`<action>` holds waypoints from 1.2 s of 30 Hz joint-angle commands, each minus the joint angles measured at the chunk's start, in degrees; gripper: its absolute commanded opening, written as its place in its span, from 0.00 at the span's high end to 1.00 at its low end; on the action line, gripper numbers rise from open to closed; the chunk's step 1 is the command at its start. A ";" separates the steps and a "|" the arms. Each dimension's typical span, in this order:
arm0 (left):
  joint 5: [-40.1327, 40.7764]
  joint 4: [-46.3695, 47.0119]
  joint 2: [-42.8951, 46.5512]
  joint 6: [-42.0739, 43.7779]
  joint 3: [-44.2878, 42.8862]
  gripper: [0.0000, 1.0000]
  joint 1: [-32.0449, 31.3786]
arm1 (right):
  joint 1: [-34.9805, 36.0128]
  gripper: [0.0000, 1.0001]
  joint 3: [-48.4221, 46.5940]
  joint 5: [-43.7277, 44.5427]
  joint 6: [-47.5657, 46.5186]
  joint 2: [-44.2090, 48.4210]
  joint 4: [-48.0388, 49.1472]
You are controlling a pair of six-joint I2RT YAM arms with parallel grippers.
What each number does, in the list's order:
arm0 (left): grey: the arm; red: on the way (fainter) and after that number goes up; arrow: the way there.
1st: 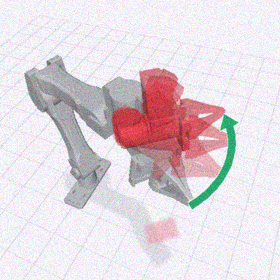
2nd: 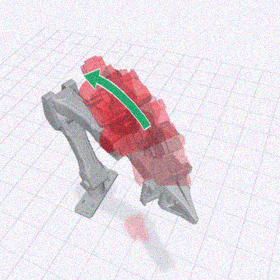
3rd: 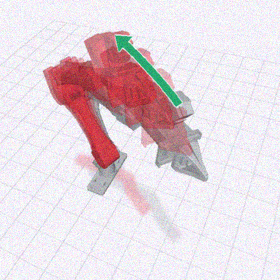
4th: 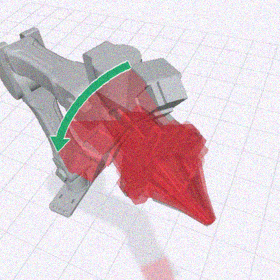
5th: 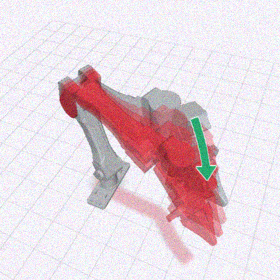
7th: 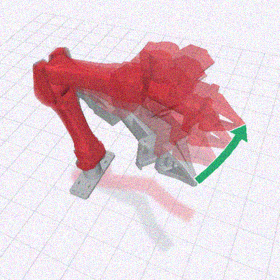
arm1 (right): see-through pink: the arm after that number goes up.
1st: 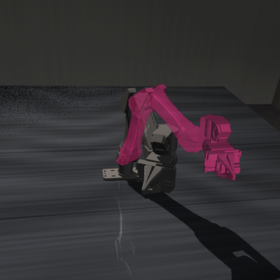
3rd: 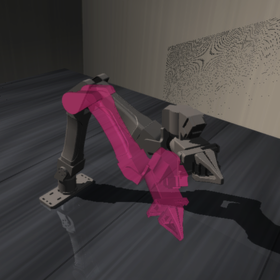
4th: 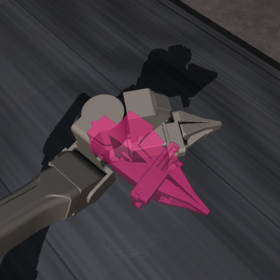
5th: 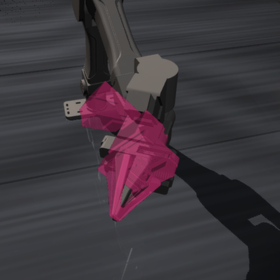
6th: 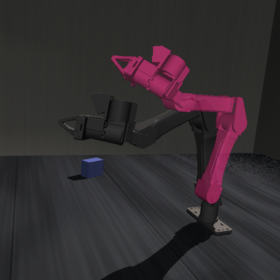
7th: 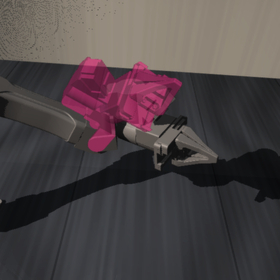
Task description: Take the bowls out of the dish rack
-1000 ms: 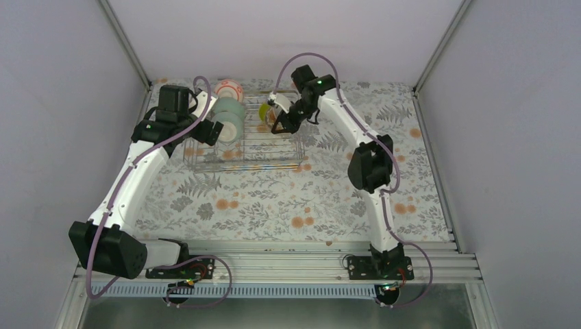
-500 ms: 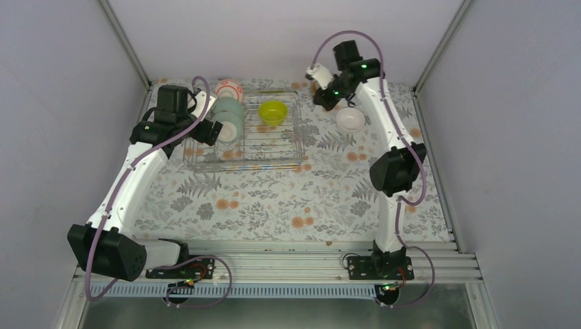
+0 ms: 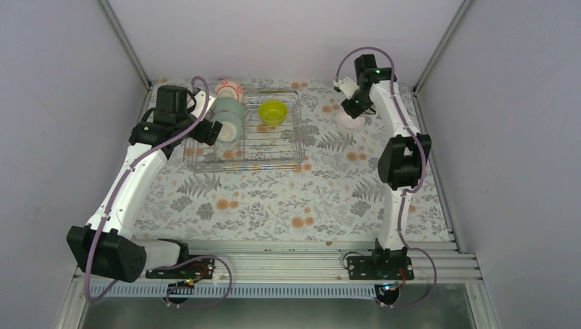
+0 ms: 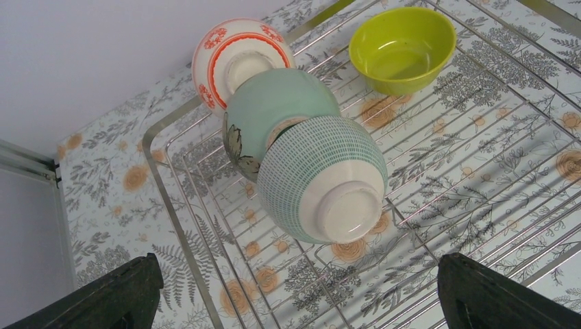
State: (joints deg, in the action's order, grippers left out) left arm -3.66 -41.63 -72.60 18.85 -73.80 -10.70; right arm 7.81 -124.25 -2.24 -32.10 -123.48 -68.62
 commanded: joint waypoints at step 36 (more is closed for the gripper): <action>-0.65 0.74 3.03 0.39 1.21 0.00 0.32 | 2.81 0.60 -1.00 5.94 0.95 -9.35 1.68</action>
State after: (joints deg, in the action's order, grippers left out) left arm -3.68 -41.39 -70.74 18.87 -72.36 -10.70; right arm 9.80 -124.09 4.01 -31.59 -134.32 -65.52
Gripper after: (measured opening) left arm 0.998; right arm 0.356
